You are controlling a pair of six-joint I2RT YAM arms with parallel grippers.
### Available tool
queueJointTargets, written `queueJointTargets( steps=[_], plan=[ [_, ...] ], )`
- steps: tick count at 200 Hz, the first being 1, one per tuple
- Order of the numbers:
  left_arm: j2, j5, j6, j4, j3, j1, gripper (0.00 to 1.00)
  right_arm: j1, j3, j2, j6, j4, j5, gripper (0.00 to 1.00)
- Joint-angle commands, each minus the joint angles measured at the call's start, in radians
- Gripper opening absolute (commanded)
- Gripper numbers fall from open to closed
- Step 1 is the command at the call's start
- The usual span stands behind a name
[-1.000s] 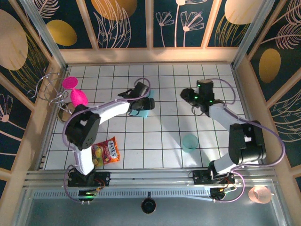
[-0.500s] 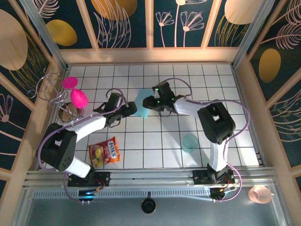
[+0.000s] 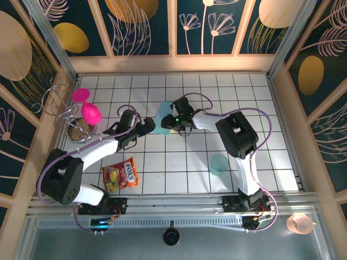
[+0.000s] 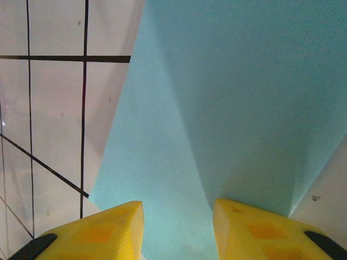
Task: Fold a paper plane with a square sheet of paper (pick it up from the middle)
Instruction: Move the paper to the center of the table, then third fold the triangle at the center of the table.
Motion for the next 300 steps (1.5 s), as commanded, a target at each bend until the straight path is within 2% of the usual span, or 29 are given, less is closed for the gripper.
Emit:
queueJointTargets(
  steps=[1,50,81,96,148,158,221,270,300],
  plan=[
    [-0.009,0.058,-0.018,0.020,0.022,0.006,0.99,-0.025,-0.064,-0.026,-0.089,-0.125,0.022,0.39],
    [0.056,0.165,-0.020,0.081,0.055,0.006,0.99,-0.055,-0.173,-0.175,-0.236,-0.148,-0.003,0.34],
    [0.100,0.262,-0.031,0.152,0.059,0.006,0.98,-0.089,-0.246,-0.332,-0.101,-0.002,0.008,0.36],
    [0.122,0.300,-0.038,0.182,0.057,0.006,0.95,-0.095,-0.285,-0.366,-0.018,0.074,-0.005,0.38],
    [0.160,0.390,-0.094,0.234,0.048,0.003,0.83,-0.095,-0.264,-0.279,0.087,0.109,-0.021,0.37],
    [0.166,0.398,-0.104,0.232,0.046,0.002,0.80,-0.125,-0.250,-0.258,0.085,0.103,-0.028,0.37],
    [0.203,0.424,-0.103,0.182,0.071,-0.010,0.67,-0.128,-0.175,-0.118,0.079,0.048,-0.081,0.36],
    [0.244,0.439,-0.105,0.158,0.074,-0.023,0.61,-0.140,-0.184,-0.087,0.032,0.006,-0.051,0.35],
    [0.279,0.459,-0.099,0.151,0.102,-0.025,0.54,-0.150,-0.195,-0.080,0.011,0.003,-0.060,0.35]
  ],
)
